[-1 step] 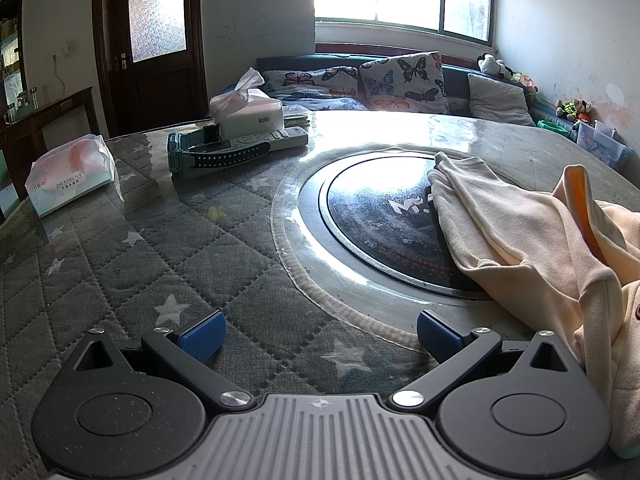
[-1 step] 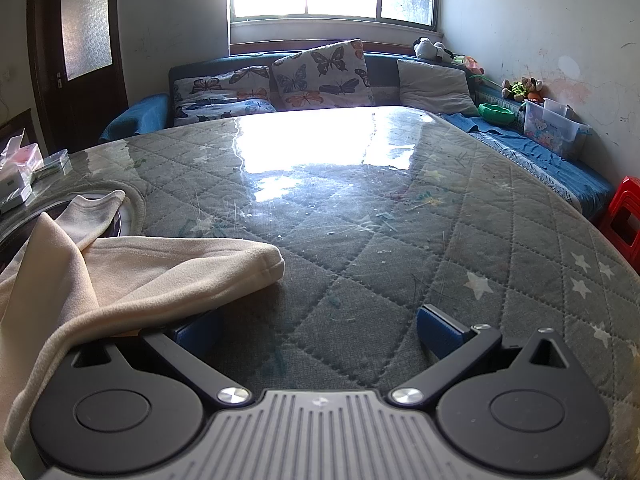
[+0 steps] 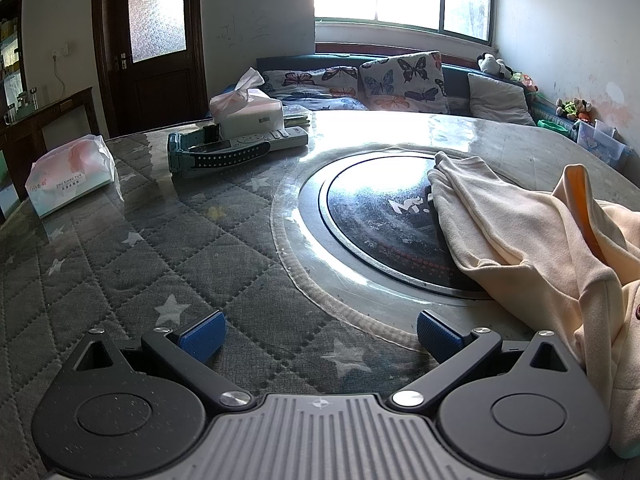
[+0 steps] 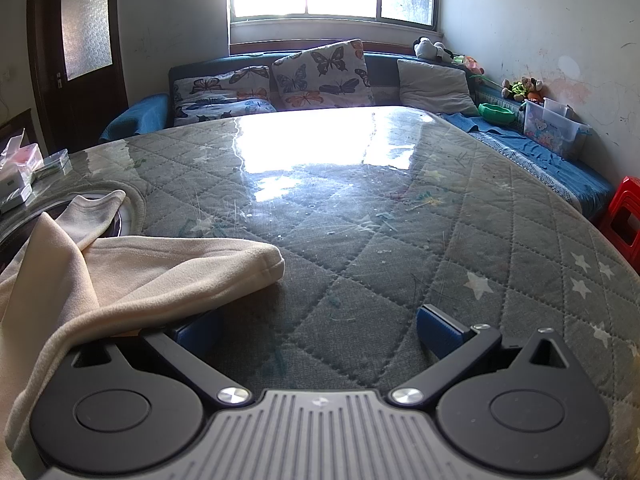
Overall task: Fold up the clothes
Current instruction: 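Move both grippers over the crumpled cream shirt toward its hem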
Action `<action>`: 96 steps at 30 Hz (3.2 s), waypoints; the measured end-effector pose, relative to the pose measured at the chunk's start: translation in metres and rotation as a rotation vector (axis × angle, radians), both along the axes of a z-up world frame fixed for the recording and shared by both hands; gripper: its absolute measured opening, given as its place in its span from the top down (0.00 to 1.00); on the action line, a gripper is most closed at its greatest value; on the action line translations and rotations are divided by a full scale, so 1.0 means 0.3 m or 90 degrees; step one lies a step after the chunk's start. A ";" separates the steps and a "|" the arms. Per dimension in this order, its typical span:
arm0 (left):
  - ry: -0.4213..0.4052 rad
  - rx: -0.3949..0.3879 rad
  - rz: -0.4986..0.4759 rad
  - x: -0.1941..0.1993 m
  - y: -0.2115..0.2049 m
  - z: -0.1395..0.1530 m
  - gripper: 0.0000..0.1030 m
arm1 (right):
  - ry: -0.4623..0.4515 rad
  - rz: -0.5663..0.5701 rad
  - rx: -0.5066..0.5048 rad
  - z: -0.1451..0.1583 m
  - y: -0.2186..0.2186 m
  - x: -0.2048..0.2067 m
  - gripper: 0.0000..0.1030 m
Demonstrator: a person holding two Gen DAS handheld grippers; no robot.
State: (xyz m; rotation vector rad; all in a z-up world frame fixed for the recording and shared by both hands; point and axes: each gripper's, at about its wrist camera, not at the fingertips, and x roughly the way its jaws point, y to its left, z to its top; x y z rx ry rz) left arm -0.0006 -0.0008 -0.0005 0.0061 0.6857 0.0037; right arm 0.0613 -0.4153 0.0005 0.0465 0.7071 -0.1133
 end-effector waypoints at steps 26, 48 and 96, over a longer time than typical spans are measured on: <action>0.018 -0.012 0.002 -0.193 -0.158 0.104 0.00 | -0.011 0.038 0.015 0.094 0.107 -0.378 0.00; 0.007 0.003 -0.057 -0.342 -0.269 0.124 0.00 | -0.021 0.113 0.034 0.112 0.199 -0.506 0.00; 0.022 0.037 -0.115 -0.365 -0.385 0.123 0.00 | -0.026 0.148 0.038 0.123 0.225 -0.541 0.00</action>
